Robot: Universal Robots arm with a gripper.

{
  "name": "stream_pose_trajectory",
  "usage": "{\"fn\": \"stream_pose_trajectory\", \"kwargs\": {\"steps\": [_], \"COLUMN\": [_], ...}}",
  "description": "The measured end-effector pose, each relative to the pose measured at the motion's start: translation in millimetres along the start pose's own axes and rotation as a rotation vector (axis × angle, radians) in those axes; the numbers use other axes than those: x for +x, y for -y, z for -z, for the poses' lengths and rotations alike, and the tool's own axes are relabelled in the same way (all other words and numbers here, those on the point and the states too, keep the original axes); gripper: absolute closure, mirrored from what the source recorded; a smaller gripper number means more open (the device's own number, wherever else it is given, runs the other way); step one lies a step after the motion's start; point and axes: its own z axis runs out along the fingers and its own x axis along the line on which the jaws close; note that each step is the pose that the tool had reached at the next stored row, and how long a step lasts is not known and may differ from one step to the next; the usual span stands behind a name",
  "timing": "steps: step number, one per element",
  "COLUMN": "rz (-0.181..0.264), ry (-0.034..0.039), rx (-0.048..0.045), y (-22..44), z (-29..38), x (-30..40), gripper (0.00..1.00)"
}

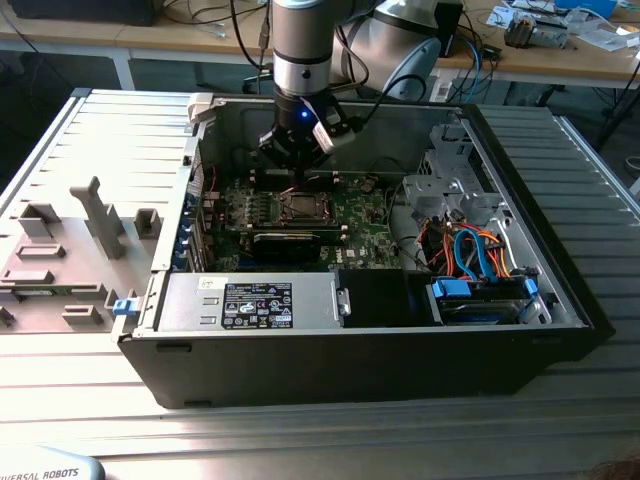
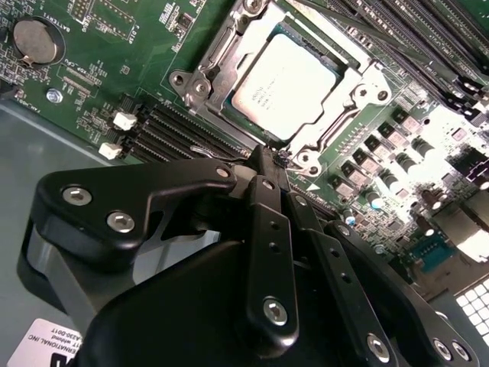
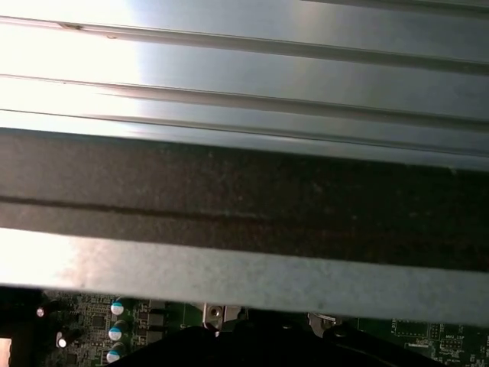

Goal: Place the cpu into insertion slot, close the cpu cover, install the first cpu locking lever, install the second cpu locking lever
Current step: 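Install the first cpu locking lever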

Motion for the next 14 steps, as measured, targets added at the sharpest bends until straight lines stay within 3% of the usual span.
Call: {"fn": "stream_pose_trajectory", "kwargs": {"steps": [14], "rz": [0.0], "ry": [0.0001], "rx": [0.0], "y": [0.0], "z": [-4.0], "x": [0.0], "gripper": [0.89]}}
